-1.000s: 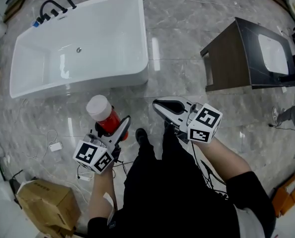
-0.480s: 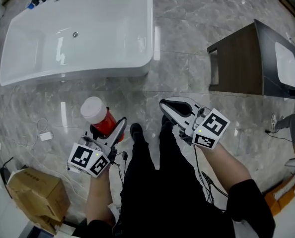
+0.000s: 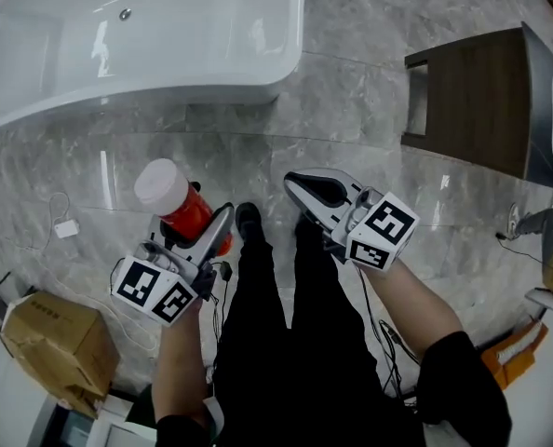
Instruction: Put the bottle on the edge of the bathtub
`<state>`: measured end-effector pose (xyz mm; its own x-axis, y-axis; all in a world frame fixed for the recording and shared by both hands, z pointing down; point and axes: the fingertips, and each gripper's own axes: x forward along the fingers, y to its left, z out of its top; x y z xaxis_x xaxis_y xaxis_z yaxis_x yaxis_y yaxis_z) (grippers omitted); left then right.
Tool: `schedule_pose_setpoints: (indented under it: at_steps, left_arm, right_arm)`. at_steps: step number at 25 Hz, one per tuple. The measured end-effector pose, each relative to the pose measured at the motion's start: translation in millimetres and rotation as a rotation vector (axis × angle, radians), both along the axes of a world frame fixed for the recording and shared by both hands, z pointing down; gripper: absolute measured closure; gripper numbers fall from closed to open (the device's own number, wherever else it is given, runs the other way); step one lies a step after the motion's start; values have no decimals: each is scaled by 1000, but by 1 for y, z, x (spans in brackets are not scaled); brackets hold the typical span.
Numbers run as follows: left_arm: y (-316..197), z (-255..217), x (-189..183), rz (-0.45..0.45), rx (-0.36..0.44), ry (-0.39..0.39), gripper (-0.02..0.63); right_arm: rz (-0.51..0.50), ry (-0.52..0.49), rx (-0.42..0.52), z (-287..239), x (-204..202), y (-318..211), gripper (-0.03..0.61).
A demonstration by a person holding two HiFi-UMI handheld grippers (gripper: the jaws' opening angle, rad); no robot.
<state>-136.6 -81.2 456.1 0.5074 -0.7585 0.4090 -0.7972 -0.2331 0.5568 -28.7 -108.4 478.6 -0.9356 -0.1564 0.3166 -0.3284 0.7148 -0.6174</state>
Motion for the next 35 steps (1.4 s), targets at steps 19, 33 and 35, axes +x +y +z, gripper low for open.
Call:
schedule_pose_setpoints:
  at_steps: [19,33,35]
  left_arm:
    - [19,88,-37,100,4,-22,322]
    - [25,222,-10,92,17,-37,322]
    - [24,241,-6,101,17,-61,322]
  right_arm:
    - [32,-55,-4,100,-55,24,549]
    - [76,-109,-18,212,-48,5,549]
    - [80,-128,-33,228,-51,5,549]
